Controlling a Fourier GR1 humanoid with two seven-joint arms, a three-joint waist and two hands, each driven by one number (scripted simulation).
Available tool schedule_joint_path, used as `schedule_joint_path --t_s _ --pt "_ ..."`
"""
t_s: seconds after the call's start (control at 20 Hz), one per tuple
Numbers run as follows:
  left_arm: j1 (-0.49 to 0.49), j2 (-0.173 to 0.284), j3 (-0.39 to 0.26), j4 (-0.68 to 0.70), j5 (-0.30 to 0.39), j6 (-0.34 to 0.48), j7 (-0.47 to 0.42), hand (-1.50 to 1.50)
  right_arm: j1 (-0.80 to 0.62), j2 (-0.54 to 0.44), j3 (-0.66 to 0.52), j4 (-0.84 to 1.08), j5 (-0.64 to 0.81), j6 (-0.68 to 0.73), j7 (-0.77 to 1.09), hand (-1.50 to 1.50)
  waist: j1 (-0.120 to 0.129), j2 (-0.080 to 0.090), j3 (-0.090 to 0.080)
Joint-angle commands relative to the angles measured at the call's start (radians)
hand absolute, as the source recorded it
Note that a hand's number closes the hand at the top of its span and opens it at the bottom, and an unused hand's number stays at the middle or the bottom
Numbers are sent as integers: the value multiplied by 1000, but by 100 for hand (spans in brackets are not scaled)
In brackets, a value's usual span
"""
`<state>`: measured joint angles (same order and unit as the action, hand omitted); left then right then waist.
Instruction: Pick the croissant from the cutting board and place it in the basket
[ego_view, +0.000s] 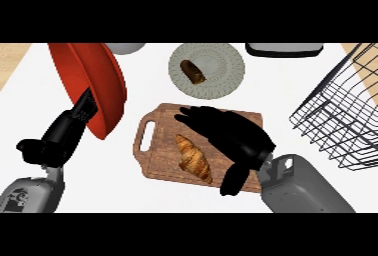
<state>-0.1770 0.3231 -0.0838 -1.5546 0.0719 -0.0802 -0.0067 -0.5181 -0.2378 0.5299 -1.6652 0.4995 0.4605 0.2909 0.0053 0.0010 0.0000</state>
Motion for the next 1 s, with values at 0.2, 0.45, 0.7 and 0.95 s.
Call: schedule_joint_path --t_s 0.2,0.45,0.7,0.95 --pt "-16 -31 48 19 -13 -54 8 0 34 57 -45 143 160 -45 -172 -150 -4 -1 0" --pt "33 -33 62 -61 -28 -63 33 0 55 66 -87 171 158 -36 -287 -150 -2 -1 0" --pt "-24 -79 77 48 -68 -70 -27 0 69 157 -79 133 212 -11 -255 -150 -5 -1 0" --pt "7 -91 84 2 -88 -77 -12 0 155 161 -30 101 316 -26 -231 -150 -5 -1 0"
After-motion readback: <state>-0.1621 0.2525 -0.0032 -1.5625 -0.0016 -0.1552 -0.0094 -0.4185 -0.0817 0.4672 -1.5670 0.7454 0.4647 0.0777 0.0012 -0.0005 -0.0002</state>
